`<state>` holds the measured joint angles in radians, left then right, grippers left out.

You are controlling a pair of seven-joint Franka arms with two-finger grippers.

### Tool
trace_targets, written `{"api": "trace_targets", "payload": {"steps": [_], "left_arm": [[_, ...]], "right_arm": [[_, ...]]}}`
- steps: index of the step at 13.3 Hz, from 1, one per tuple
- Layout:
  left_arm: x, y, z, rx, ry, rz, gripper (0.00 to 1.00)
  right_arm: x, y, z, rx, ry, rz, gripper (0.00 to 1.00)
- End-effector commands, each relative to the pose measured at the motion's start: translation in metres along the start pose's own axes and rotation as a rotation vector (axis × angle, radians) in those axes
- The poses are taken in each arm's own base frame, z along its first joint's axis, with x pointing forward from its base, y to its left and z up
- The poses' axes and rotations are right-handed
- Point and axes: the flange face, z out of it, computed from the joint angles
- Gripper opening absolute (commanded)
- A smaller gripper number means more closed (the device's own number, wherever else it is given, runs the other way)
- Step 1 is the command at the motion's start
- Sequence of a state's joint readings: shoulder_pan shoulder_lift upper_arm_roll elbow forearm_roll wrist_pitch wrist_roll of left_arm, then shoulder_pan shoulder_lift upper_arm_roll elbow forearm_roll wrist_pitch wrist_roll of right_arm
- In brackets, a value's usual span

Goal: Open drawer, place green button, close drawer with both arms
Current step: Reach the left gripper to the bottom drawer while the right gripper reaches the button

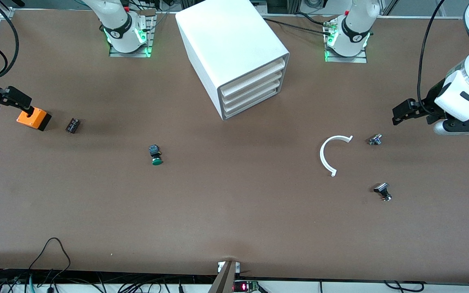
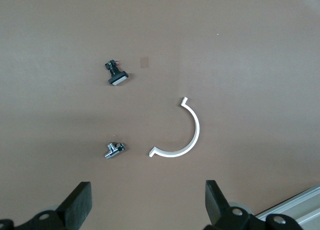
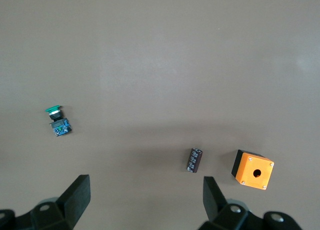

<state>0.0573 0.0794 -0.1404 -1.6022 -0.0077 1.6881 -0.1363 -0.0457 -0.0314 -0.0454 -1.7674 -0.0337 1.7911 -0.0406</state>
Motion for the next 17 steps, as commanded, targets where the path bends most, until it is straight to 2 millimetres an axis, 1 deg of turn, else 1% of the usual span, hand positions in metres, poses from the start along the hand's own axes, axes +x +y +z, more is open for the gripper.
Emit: {"api": "trace_targets", "payload": {"steps": [1,4,6,8,10,12,13,14,15,16,17], "left_arm": [[0.002,0.003,-0.006,-0.007,-0.008,0.008,1.0],[0.003,0.001,-0.004,-0.004,-0.01,0.007,1.0],[0.005,0.004,-0.011,-0.005,0.005,0.012,1.0],[0.006,0.004,-0.009,-0.016,0.002,0.011,1.0],[0.007,0.005,-0.015,-0.016,0.013,0.015,1.0],[0.009,0.004,-0.013,-0.021,0.0,0.017,1.0],[0.009,0.01,-0.018,-0.024,-0.012,0.027,1.0],[0.011,0.016,-0.008,-0.031,-0.038,0.043,1.0],[0.013,0.021,-0.001,-0.032,-0.052,0.048,1.0],[0.021,0.023,0.017,-0.027,-0.086,0.052,1.0],[0.032,0.023,0.052,-0.032,-0.143,0.06,1.0]], "right_arm": [[0.0,-0.003,-0.008,0.0,-0.015,-0.004,1.0],[-0.002,-0.002,-0.007,0.008,-0.03,0.002,1.0],[-0.002,0.001,-0.008,0.01,-0.027,0.007,1.0],[-0.002,0.001,-0.009,0.011,-0.026,0.008,1.0],[-0.002,0.001,-0.009,0.01,-0.026,0.007,1.0],[-0.001,0.001,-0.01,0.01,-0.023,0.007,1.0],[-0.001,0.001,-0.009,0.01,-0.024,0.009,1.0],[-0.001,0.001,-0.009,0.01,-0.024,0.007,1.0],[-0.001,0.001,-0.008,0.01,-0.027,0.006,1.0],[-0.001,0.001,-0.008,0.008,-0.027,0.005,1.0],[-0.001,0.0,-0.008,0.008,-0.027,0.004,1.0]]}}
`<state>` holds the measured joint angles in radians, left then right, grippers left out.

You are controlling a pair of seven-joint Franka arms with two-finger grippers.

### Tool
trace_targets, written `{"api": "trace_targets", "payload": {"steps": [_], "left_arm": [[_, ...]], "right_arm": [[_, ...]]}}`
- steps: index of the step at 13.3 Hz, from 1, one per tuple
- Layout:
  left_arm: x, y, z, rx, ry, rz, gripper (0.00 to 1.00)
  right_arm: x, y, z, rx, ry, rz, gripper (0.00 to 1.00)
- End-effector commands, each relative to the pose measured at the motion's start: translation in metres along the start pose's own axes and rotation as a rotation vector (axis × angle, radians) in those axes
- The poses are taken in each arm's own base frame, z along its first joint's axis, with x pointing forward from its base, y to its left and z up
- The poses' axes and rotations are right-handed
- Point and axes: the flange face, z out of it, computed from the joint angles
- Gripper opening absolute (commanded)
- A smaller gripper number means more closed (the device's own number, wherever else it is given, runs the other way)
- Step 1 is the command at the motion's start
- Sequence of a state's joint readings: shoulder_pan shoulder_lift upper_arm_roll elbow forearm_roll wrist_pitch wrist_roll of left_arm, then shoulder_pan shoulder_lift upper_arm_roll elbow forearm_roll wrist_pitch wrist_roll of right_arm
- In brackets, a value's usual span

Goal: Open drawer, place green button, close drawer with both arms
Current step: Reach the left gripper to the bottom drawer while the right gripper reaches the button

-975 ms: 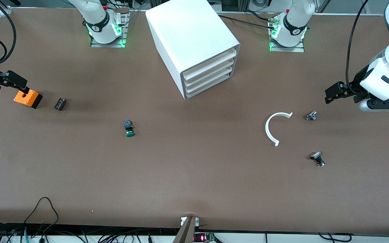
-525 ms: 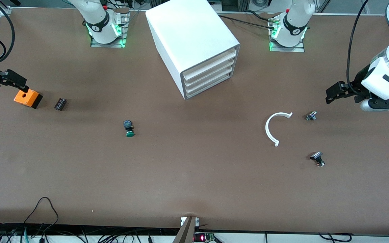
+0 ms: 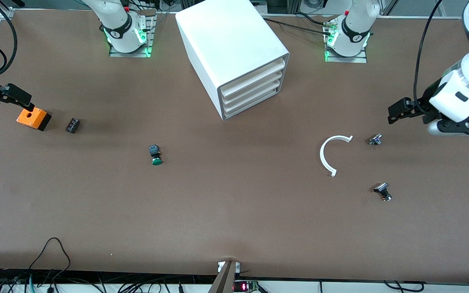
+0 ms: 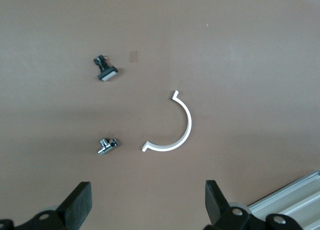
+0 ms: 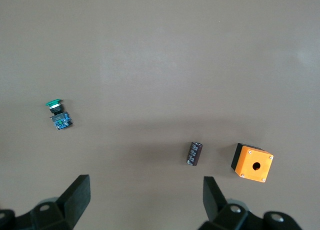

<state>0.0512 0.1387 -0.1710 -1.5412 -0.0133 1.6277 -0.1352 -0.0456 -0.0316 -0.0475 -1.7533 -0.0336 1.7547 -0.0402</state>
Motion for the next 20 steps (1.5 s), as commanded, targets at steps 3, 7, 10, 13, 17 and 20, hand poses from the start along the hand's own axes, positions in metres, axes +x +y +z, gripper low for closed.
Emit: {"api": "trace_targets", "payload": {"steps": [3,7,10,13,17,20], "left_arm": [[0.032,-0.003,0.065,-0.093,-0.13,0.161,1.0],[0.036,0.035,0.176,-0.377,-0.339,0.135,1.0],[0.016,0.083,0.255,-0.518,-0.417,0.113,1.0],[-0.018,0.119,0.319,-0.676,-0.518,0.143,1.0],[-0.069,0.149,0.395,-0.919,-0.572,0.156,1.0],[-0.098,0.173,0.417,-0.98,-0.607,0.204,0.99]], "right_arm": [[0.001,0.001,-0.004,0.009,-0.007,0.003,1.0],[0.002,0.002,0.006,0.009,-0.025,-0.004,1.0],[0.005,0.012,0.012,0.014,-0.034,0.004,1.0],[0.004,0.012,0.015,0.014,-0.042,0.001,1.0],[0.015,0.011,0.05,0.011,-0.104,0.0,1.0],[0.024,0.01,0.086,0.012,-0.166,-0.003,1.0]]}}
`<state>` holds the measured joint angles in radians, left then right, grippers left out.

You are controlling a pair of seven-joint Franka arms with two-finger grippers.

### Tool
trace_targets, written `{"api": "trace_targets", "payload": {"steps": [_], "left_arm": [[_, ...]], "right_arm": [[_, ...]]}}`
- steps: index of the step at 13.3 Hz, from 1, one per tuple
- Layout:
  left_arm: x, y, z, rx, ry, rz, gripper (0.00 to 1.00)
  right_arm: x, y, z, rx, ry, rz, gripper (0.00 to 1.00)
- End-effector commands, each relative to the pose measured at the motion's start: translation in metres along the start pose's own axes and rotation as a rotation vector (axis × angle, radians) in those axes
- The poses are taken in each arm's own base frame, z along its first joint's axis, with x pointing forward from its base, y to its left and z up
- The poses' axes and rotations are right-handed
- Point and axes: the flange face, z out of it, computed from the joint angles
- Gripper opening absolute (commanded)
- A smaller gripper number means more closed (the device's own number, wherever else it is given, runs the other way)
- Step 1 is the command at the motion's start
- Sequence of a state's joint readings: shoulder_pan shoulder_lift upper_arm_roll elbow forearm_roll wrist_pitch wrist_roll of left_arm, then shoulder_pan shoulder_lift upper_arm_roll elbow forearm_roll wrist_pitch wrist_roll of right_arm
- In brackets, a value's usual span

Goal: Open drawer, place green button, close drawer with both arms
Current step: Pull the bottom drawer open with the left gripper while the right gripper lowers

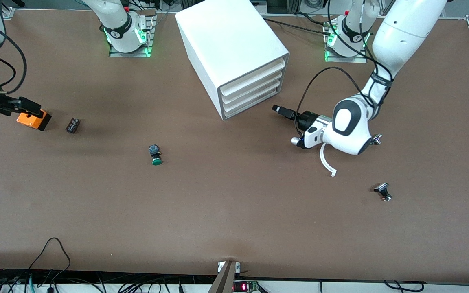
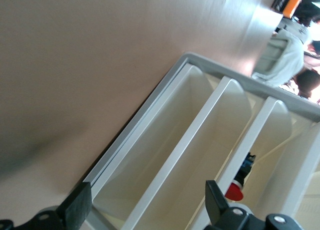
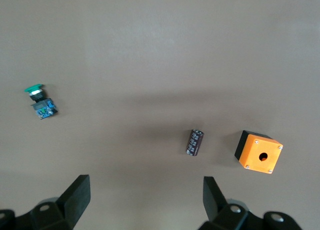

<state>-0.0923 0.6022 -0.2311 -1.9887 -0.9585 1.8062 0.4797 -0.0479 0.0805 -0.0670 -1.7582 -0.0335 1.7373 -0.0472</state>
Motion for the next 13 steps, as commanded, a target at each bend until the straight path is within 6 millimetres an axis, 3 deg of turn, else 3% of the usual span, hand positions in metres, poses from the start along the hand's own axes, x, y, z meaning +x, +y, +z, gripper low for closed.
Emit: {"api": "trace_targets", "payload": {"steps": [1,3,7,9,10,13], "left_arm": [[-0.007,0.013,0.036,-0.054,-0.034,0.046,0.98],[-0.012,0.015,0.056,-0.055,-0.071,0.044,0.89],[-0.016,0.01,0.072,-0.056,-0.099,0.034,0.83],[-0.017,0.005,0.083,-0.046,-0.106,0.024,0.67],[-0.017,0.004,0.089,-0.033,-0.103,0.025,0.61],[-0.022,0.001,0.104,-0.051,-0.118,0.003,0.43]], "right_arm": [[0.015,-0.005,0.027,0.008,-0.037,-0.023,1.0],[0.027,-0.009,0.048,0.008,-0.052,-0.028,1.0],[0.039,-0.031,0.089,0.011,-0.082,-0.055,1.0],[0.04,-0.038,0.108,0.012,-0.062,-0.062,1.0],[0.041,-0.059,0.113,0.016,-0.048,-0.089,1.0],[0.044,-0.084,0.133,0.021,-0.071,-0.147,1.0]]}}
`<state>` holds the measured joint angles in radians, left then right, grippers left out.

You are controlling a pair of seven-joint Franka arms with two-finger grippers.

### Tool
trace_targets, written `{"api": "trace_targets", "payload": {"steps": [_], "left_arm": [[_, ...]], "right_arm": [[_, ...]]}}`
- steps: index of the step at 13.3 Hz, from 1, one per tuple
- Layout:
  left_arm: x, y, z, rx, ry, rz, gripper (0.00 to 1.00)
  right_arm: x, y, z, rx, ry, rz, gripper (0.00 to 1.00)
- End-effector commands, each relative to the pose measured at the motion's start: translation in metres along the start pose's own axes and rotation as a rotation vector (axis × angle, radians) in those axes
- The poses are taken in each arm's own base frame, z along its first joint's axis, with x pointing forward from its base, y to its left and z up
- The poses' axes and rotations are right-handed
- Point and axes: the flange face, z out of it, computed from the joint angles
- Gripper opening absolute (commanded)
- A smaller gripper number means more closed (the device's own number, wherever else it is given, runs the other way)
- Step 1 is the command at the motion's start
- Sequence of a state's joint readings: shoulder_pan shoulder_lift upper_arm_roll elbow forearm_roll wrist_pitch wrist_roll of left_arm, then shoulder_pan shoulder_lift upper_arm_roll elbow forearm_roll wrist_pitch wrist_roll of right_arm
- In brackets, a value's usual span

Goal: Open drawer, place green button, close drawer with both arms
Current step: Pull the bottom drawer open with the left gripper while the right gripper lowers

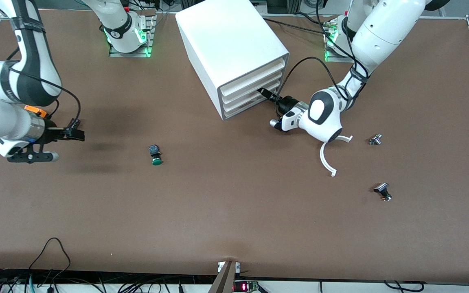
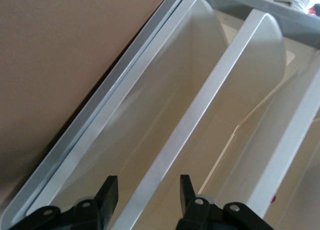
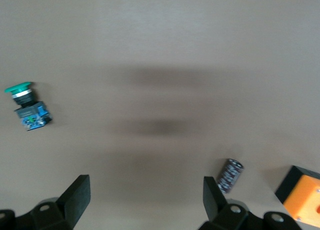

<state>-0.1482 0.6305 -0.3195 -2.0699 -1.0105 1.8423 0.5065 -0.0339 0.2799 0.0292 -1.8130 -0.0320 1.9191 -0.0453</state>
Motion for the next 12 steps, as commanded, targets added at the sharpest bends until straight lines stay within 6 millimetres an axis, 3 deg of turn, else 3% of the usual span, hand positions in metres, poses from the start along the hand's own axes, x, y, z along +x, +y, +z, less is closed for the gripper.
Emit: {"api": "trace_targets", "payload": {"steps": [1,2,4,5,6,10,11,12], "left_arm": [[-0.002,-0.002,0.014,-0.027,0.003,0.006,0.26],[-0.003,-0.003,0.015,-0.028,0.0,0.004,0.0],[-0.003,-0.003,0.013,-0.029,0.002,0.001,0.0],[-0.002,-0.005,0.001,-0.026,0.022,-0.003,0.0],[0.002,-0.008,-0.02,-0.014,0.057,-0.01,0.0],[0.022,-0.021,-0.141,0.011,0.278,0.004,0.0],[0.026,-0.021,-0.166,0.022,0.326,0.012,0.0],[0.027,-0.019,-0.179,0.027,0.346,0.016,0.0]], "right_arm": [[0.001,-0.03,0.015,0.016,-0.011,-0.059,1.0],[0.002,-0.045,0.018,0.018,-0.006,-0.086,1.0],[0.004,-0.063,0.028,0.021,-0.014,-0.115,1.0],[0.006,-0.065,0.036,0.024,-0.025,-0.123,1.0],[0.008,-0.073,0.045,0.028,-0.034,-0.14,1.0],[0.015,-0.106,0.079,0.046,0.013,-0.262,1.0],[0.016,-0.116,0.087,0.052,0.03,-0.28,1.0],[0.017,-0.128,0.095,0.06,0.047,-0.298,1.0]]}}
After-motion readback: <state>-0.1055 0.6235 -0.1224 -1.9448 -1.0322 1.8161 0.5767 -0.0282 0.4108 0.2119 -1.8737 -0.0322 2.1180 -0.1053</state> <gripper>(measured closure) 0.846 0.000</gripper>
